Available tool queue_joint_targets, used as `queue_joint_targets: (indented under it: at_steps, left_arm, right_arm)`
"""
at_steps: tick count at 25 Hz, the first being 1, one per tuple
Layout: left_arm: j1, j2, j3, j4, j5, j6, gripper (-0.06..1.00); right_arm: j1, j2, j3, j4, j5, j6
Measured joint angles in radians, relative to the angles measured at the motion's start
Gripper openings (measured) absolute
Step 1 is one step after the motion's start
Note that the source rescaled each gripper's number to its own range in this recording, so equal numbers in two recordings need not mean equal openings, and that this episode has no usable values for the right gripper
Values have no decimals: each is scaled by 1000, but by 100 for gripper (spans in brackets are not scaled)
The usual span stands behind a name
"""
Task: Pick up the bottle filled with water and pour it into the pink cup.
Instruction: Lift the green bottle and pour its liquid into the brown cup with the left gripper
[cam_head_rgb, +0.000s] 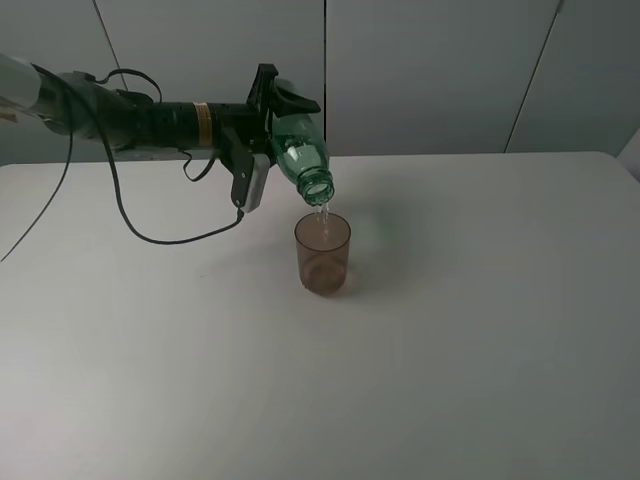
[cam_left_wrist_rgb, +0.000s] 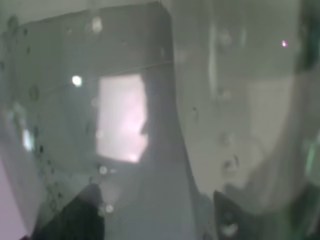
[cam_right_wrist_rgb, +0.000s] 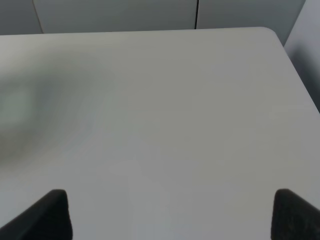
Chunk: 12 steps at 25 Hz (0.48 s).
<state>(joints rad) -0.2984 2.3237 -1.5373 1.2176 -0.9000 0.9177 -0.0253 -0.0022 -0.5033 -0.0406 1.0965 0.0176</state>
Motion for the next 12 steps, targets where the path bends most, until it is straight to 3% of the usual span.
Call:
queue_joint_targets:
  at_steps: [12]
  left_arm:
    - [0, -29, 0, 6, 4, 9, 0]
  right_arm:
    - [0, 0, 0, 0, 0, 0]
